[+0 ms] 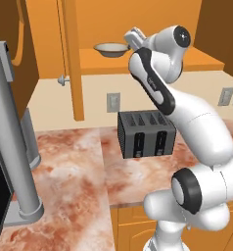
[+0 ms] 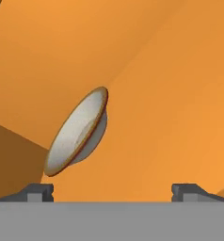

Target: Take the smaller bowl and place it next to the appetizer plate on the dining counter , and place the larger bowl next to the plate with cooked food.

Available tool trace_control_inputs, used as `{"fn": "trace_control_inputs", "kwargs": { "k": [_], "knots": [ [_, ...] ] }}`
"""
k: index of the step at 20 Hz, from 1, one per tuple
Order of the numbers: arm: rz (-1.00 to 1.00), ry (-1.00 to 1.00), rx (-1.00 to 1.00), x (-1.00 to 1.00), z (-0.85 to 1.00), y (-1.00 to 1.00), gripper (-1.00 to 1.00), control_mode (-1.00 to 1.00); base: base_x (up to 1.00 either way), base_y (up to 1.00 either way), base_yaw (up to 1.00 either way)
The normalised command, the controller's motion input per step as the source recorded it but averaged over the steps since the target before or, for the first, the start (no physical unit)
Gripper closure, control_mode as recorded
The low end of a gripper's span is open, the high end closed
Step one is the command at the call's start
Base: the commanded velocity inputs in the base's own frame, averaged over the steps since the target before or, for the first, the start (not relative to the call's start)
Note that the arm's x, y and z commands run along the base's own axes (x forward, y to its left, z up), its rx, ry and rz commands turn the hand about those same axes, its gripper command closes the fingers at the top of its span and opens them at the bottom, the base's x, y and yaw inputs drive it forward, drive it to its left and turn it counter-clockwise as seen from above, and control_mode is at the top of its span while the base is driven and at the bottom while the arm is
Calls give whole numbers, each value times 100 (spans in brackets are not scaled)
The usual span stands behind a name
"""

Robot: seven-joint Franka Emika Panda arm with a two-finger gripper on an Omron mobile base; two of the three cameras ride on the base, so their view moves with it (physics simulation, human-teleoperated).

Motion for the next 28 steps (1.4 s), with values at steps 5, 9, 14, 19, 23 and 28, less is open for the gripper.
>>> {"fn": "trace_control_inputs", "kwargs": {
  "k": [5,9,14,19,23,28],
  "knots": [
    [7,0,-15,64,0,6,-100,-100,0,0,0],
    [6,0,-17,56,0,10,-100,-100,0,0,0],
    [2,0,-13,42,-6,9,-100,-100,0,0,0],
    [0,0,-12,43,-19,5,-100,-100,0,0,0],
    [0,0,-12,52,-19,16,-100,-100,0,0,0],
    [0,2,-11,61,-13,25,-100,-100,0,0,0]
  ]
}}
